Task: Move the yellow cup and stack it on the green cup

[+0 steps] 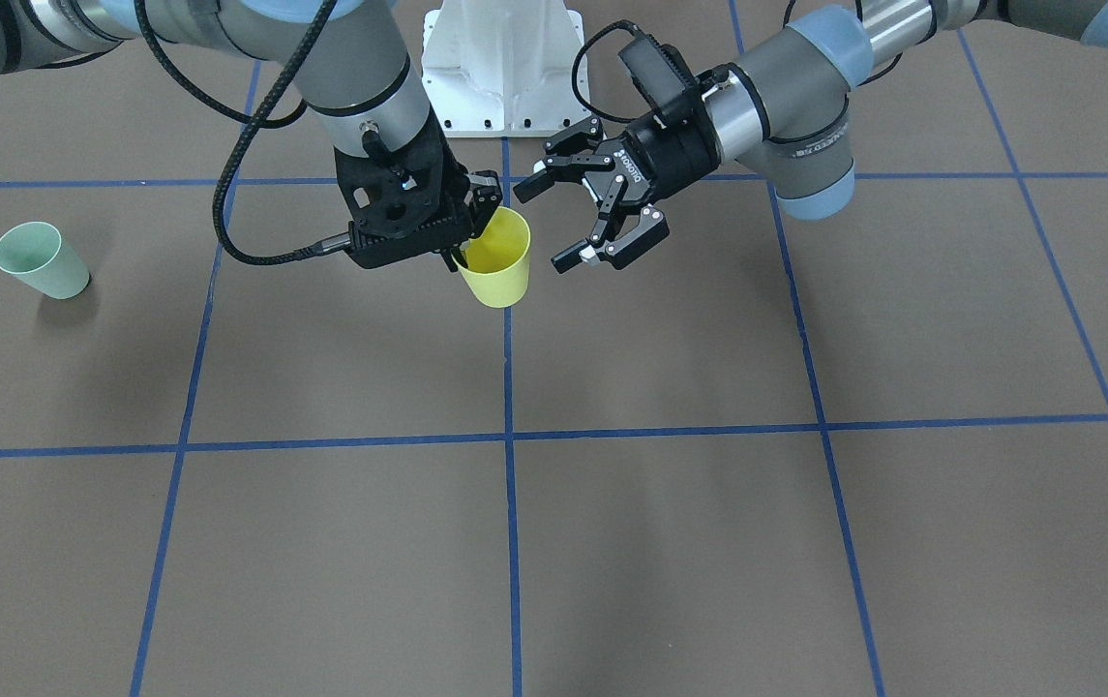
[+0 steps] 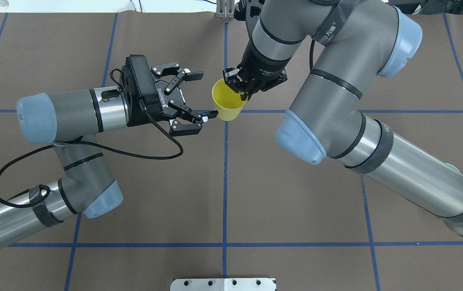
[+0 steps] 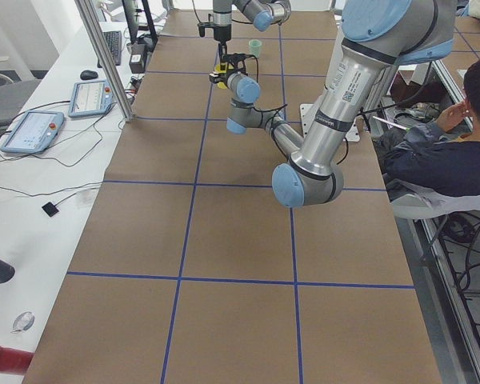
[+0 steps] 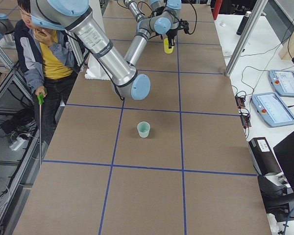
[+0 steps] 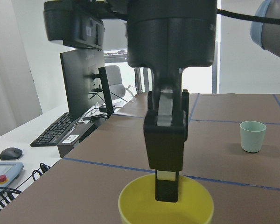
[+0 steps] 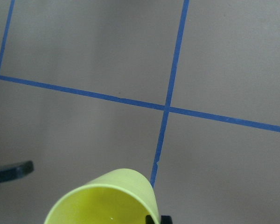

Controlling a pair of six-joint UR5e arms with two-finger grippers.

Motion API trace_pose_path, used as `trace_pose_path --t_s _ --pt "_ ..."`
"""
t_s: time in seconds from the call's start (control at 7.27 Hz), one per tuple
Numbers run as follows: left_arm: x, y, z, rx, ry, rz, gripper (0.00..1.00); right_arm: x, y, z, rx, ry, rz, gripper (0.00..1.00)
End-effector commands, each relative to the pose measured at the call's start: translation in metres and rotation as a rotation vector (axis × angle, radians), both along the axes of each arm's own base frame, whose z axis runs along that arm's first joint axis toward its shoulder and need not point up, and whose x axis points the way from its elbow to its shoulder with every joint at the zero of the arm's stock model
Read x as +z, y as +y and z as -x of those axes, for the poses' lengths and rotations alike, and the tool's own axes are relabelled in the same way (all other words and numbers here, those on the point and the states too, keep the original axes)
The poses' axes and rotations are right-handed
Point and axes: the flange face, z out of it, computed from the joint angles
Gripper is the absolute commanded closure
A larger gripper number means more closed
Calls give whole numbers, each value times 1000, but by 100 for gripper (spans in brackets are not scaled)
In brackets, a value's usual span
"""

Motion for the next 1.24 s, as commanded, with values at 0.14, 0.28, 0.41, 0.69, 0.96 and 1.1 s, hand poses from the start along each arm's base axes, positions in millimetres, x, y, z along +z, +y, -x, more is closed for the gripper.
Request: trace_pose_path --t_s 0.14,0.28,0.41,0.69,0.96,1.1 --pt "-1 -8 5 -14 -5 24 1 21 -14 -43 66 21 22 100" --pt "11 -19 8 -40 -46 64 1 24 -23 -62 98 31 34 100" --pt "20 -41 13 -73 -139 135 1 35 -42 -92 153 42 48 100" --pt "58 -74 18 -99 -320 374 0 70 -53 -135 212 67 68 100" --pt "146 -90 48 -152 -435 637 0 94 -65 -174 263 85 78 100" --pt "196 -106 86 -217 -521 761 0 106 -72 -192 286 97 86 100"
